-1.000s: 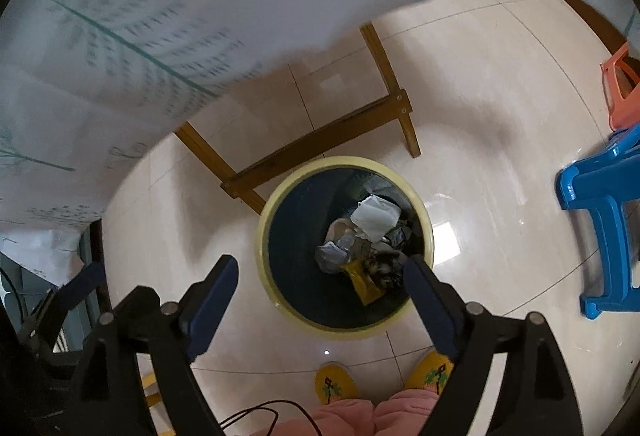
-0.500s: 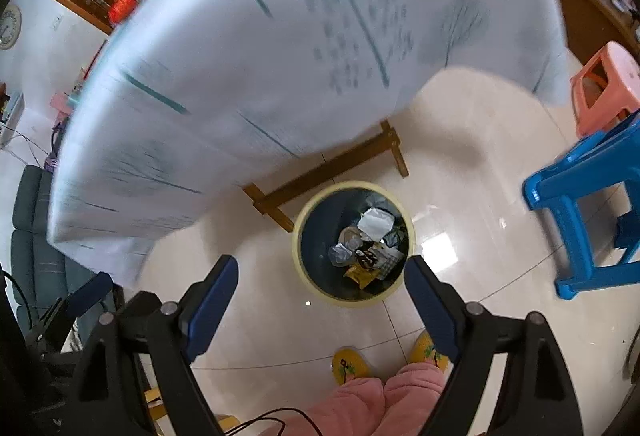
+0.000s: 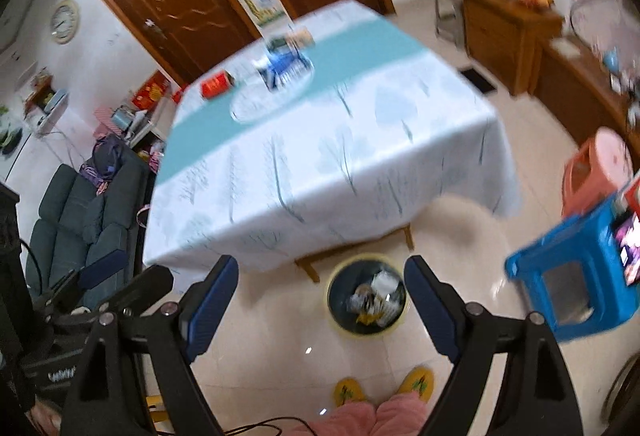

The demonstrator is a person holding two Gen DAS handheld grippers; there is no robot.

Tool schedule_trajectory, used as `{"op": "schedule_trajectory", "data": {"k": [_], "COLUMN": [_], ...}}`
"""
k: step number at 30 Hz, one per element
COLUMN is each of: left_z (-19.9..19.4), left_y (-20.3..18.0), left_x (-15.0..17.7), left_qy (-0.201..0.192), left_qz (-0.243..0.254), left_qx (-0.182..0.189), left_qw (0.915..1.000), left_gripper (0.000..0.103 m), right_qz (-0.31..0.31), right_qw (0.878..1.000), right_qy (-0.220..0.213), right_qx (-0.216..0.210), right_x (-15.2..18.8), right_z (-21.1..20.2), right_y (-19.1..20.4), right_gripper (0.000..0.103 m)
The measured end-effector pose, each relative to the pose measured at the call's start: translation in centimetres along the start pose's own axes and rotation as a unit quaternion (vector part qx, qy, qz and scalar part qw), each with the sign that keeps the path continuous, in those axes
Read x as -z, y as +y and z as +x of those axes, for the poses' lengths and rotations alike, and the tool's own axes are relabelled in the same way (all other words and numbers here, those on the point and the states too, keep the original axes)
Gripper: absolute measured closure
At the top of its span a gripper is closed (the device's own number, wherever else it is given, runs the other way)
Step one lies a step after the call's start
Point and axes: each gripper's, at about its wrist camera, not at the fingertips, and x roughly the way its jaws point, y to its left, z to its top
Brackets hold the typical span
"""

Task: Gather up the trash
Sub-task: 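Move both open tools back over the table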

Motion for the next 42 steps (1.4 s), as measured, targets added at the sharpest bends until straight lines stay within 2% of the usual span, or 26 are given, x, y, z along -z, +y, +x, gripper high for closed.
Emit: {"op": "schedule_trajectory", "data": {"k": [5,10,18,24,30,35,38,42], "left_z": [-2.9,-4.4,-4.4,-3.1,-0.4,3.2,5.8,9.3], "left_y": [-1.0,-2.1,-1.9,-0.3,3.0,6.7,9.4,13.2], "left_x": [-2.3,-4.2,-5.7,-6.9,-9.4,-13.5,-17.0,-22.3], "left_qy": [-0.044,-0.076,-0.099,-0.088,-0.076,-0.064,-0.048,-0.026], "left_qz": [-0.003,-0.008,-0.030,-0.050,-0.056,-0.034,-0.012,0.004], "left_qx": [-0.004,-0.024,-0.062,-0.071,-0.075,-0.076,-0.076,-0.055], "left_qw": [0.9990,0.9968,0.9927,0.9923,0.9927,0.9944,0.9959,0.9982], "left_gripper": [0.002,0.002,0.002,0.002,0.002,0.002,0.002,0.003], "right_qz": [-0.031,-0.044,-0.093,-0.124,-0.136,-0.130,-0.108,-0.077], "right_qw": [0.999,0.998,0.994,0.991,0.989,0.990,0.992,0.994], "right_qy": [-0.043,-0.048,-0.052,-0.047,-0.047,-0.059,-0.065,-0.063], "right_qx": [-0.005,-0.020,-0.033,-0.035,-0.027,0.004,0.022,0.039], "right_x": [-2.7,-5.0,-8.2,-9.7,-11.6,-14.5,-16.5,-19.6], "right_z": [-3.5,-4.2,-3.3,-1.9,1.0,4.2,6.1,9.2], "right_y": [1.1,1.5,2.2,3.5,5.6,7.9,9.1,10.8], "right_gripper": [0.018,0.018,0.018,0.018,0.018,0.018,0.018,0.018]}}
